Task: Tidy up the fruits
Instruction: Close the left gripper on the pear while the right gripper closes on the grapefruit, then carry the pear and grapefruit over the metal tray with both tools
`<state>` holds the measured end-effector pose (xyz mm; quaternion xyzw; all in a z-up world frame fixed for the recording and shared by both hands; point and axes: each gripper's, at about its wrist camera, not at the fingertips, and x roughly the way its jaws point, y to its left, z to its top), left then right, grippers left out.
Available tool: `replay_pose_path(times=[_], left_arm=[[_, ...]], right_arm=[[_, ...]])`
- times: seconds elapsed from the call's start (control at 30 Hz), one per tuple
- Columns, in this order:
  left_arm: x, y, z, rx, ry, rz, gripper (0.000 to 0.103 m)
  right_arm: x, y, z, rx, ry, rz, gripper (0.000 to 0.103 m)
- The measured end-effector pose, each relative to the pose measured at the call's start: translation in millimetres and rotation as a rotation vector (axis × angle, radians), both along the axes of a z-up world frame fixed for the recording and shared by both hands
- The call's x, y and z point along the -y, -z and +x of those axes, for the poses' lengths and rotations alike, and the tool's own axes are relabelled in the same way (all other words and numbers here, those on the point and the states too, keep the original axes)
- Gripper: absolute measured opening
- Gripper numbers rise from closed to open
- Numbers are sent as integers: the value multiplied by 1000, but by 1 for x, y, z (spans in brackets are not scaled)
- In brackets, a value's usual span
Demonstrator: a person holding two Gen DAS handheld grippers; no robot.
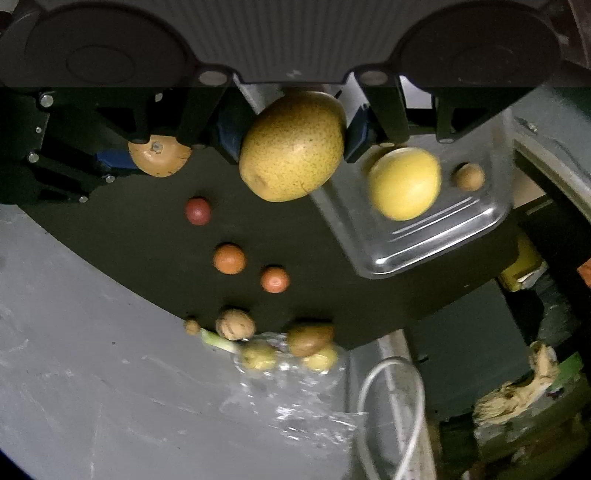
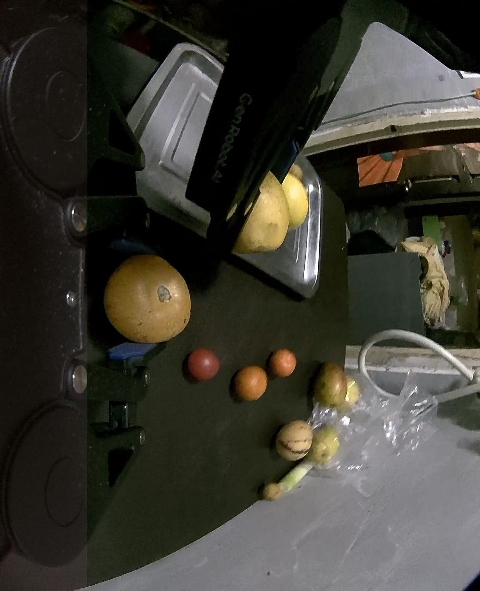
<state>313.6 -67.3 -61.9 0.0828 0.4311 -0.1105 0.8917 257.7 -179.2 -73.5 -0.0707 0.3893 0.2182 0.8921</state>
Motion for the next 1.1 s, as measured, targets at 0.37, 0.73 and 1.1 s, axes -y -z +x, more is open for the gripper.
replay_pose_path(times=[0.37, 0.73, 1.1], left_arm=[[-64, -6, -15, 1, -139, -21, 64], [-111, 2, -29, -31, -215, -28, 64], [-128, 8, -37, -53, -194, -32, 64]], right_arm=[[-43, -9, -4, 21, -64, 8, 48], [-83, -6, -10, 8, -101, 6, 48], [-102, -1, -17, -9, -97, -2, 48]])
